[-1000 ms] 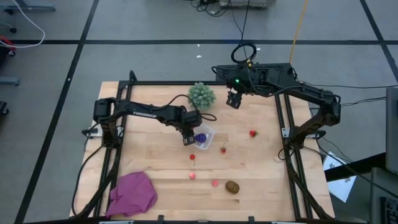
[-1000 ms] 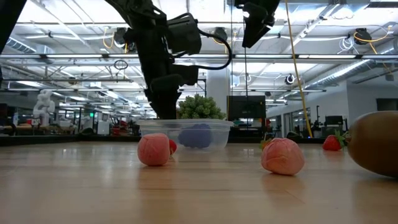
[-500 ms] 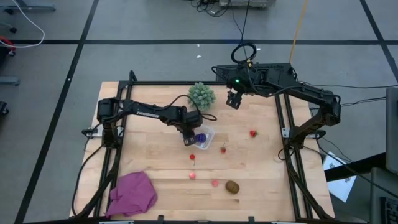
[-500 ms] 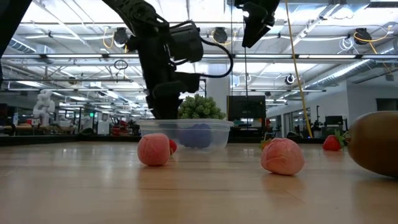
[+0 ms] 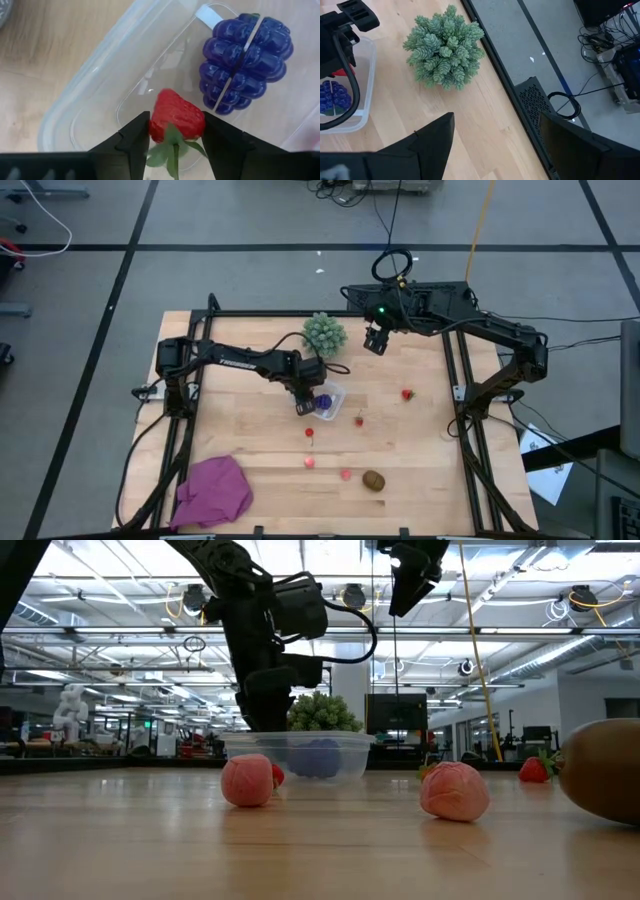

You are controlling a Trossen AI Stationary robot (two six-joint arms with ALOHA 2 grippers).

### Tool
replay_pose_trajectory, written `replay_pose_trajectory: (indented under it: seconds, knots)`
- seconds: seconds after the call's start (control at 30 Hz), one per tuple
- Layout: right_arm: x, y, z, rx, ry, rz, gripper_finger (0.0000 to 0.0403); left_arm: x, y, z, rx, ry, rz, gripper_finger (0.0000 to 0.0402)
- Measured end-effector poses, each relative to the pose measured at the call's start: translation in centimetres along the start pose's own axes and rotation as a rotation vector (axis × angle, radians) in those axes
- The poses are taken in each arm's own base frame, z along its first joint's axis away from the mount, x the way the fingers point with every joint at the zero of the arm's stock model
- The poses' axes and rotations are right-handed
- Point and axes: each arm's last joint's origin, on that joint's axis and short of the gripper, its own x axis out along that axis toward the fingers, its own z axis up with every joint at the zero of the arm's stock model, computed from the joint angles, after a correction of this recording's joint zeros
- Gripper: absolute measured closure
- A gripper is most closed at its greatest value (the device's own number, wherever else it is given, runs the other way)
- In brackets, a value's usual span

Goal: Pick and placing Produce into tupperware
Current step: Put the left strawberry into the transparent bin, then put the cherry into the transparent bin

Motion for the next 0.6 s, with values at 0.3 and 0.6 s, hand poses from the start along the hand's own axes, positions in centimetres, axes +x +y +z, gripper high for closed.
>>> replay_pose_trajectory:
  seconds: [0.3, 0.6]
  knots:
    - [0.0, 0.0, 0.0, 0.000, 0.000, 0.000, 0.0121, -0.7, 0.0, 0.2, 0.003, 0.014, 0.022, 0.0180]
    - [0.0, 0.0, -0.2, -0.007, 0.019, 0.001, 0.0121, -5.7, -0.8, 1.9, 0.030, 0.152, 0.091, 0.0176]
